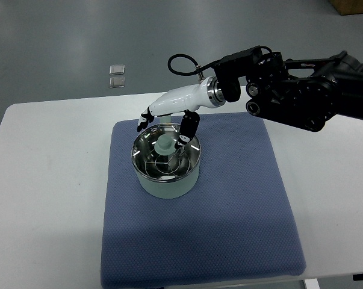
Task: Open lid and place right of pot
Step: 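Grasp the green knob of the glass lid with the right hand, then lift the glass lid off and lower it beside the saucepan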
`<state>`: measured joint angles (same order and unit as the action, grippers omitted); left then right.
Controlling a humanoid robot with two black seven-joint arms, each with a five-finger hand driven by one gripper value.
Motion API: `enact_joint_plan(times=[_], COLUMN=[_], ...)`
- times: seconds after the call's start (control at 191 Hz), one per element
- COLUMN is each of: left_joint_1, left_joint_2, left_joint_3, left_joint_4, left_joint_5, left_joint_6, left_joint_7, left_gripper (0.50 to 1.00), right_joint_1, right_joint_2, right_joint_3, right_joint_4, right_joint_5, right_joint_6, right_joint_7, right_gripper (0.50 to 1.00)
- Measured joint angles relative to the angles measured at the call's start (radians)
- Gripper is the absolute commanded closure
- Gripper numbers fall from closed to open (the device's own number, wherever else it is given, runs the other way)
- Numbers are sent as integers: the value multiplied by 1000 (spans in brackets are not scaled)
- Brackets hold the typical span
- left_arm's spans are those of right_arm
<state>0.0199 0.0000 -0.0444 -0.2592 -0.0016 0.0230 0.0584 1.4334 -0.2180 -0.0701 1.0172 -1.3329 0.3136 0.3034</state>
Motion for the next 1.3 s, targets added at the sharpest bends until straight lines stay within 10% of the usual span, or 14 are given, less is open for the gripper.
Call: enact_joint_plan(times=[0.424,0.812,1.298], left_joint_1=[0,0,0], left_joint_2=[0,0,0], left_joint_3=[0,0,0], left_joint_4=[2,5,9], left_joint_5=[0,0,0], left_joint_6=[0,0,0], left_joint_7=[0,0,0], left_gripper=[500,500,500], right_joint_1=[-17,-29,-20], right_joint_2=[2,-1,-6], right_joint_3=[-1,-1,11], right_joint_4=[0,0,2], right_joint_5=[-31,-36,-24], right_joint_6=[2,2,0], right_joint_7=[0,2,19], right_gripper=[775,955,975])
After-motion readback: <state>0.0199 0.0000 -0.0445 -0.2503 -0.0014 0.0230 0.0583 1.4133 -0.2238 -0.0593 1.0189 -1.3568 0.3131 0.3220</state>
